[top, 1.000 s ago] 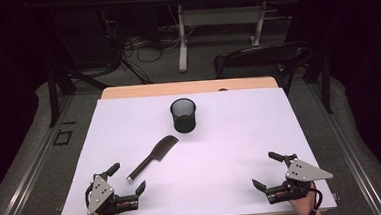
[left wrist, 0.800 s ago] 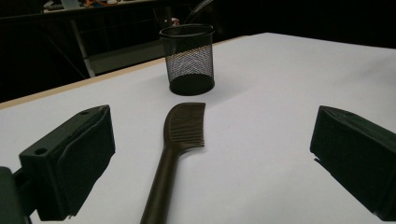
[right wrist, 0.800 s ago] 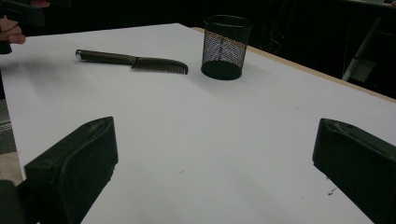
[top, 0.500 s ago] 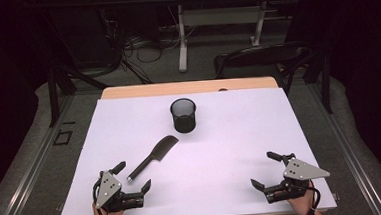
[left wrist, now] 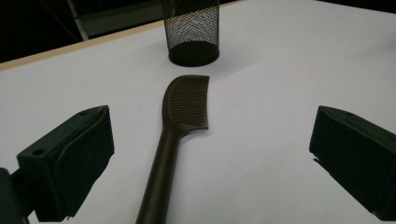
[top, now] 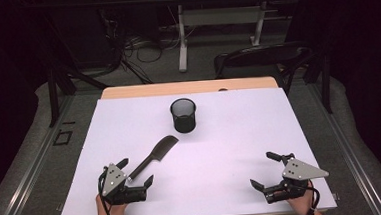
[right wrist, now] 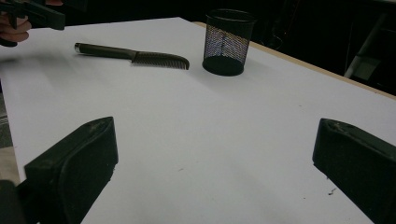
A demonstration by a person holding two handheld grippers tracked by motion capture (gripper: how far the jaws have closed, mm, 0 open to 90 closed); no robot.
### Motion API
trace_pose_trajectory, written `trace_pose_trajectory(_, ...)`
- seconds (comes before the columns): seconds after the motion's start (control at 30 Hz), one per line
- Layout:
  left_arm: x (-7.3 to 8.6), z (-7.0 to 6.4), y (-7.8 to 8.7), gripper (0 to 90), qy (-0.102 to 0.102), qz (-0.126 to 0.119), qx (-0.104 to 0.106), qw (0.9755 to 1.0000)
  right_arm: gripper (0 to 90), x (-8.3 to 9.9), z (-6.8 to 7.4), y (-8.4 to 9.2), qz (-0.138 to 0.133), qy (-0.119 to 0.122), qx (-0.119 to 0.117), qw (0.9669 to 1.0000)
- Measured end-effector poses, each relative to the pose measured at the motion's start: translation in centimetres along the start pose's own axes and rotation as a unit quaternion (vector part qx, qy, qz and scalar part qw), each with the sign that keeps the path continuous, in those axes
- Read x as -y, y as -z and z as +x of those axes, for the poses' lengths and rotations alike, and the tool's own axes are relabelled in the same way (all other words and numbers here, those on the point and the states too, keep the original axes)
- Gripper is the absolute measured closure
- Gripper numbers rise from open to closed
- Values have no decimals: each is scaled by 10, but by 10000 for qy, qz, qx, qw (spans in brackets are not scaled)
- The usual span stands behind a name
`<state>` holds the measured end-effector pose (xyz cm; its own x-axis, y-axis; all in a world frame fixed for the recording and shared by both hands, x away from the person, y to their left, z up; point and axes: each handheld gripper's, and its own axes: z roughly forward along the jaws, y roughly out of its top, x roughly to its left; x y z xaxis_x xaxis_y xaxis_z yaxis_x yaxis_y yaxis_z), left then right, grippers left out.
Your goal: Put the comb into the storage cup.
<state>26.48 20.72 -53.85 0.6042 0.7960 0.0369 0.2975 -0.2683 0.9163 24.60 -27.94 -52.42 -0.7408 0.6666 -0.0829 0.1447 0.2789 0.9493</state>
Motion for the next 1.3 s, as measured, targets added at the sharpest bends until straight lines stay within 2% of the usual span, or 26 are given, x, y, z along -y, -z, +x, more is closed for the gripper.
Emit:
trace_pose_trajectory(0.2,-2,2,-8,2,14,265,-14,9996,0,0,0,1,3,-8,-4,10000)
trace_pose_trajectory(0.47,-1,4,-19,3,-11,637,-40,9980,0,0,0,0,48,45,-2,10000)
trace_pose_trajectory(0.5,-1,4,-19,23,-11,637,-40,9980,0,0,0,0,48,45,-2,10000)
trace_pose_trajectory(0.53,0,4,-20,91,9,658,-31,9978,0,0,0,0,69,37,-8,10000)
trace_pose_trajectory(0.57,0,5,-20,91,-11,680,-60,9977,0,0,0,0,69,37,-8,10000)
trace_pose_trajectory(0.6,0,5,-19,166,-24,703,-63,9975,0,0,0,0,71,39,-15,10000)
trace_pose_trajectory(0.63,1,5,-20,178,-28,730,-47,9973,0,0,0,0,77,28,-23,10000)
trace_pose_trajectory(0.73,2,5,-21,312,-39,800,-6,9968,0,0,0,0,68,59,-28,10000)
trace_pose_trajectory(0.77,3,4,-22,367,-32,832,-35,9965,0,0,1,0,72,55,-31,10000)
trace_pose_trajectory(0.8,4,6,-23,467,-26,950,-11,9955,0,0,0,0,94,65,-40,9999)
trace_pose_trajectory(0.83,4,6,-23,535,-26,950,-11,9955,0,0,0,0,76,65,-29,9999)
trace_pose_trajectory(0.87,5,6,-24,535,-11,1006,-35,9949,0,0,0,0,76,65,-29,9999)
trace_pose_trajectory(1.03,9,9,-25,807,86,1183,-18,9929,0,0,1,-1,96,51,-30,9999)
trace_pose_trajectory(1.07,9,10,-25,843,97,1217,-50,9925,0,1,1,-1,96,49,-31,9999)
trace_pose_trajectory(1.1,9,10,-25,843,113,1234,-57,9923,0,1,1,-1,96,49,-31,9999)
trace_pose_trajectory(1.13,10,11,-25,896,127,1262,-93,9919,0,1,1,-1,99,34,-32,9999)
trace_pose_trajectory(1.3,11,13,-26,899,163,1412,-142,9897,0,1,1,-1,107,58,-31,9999)
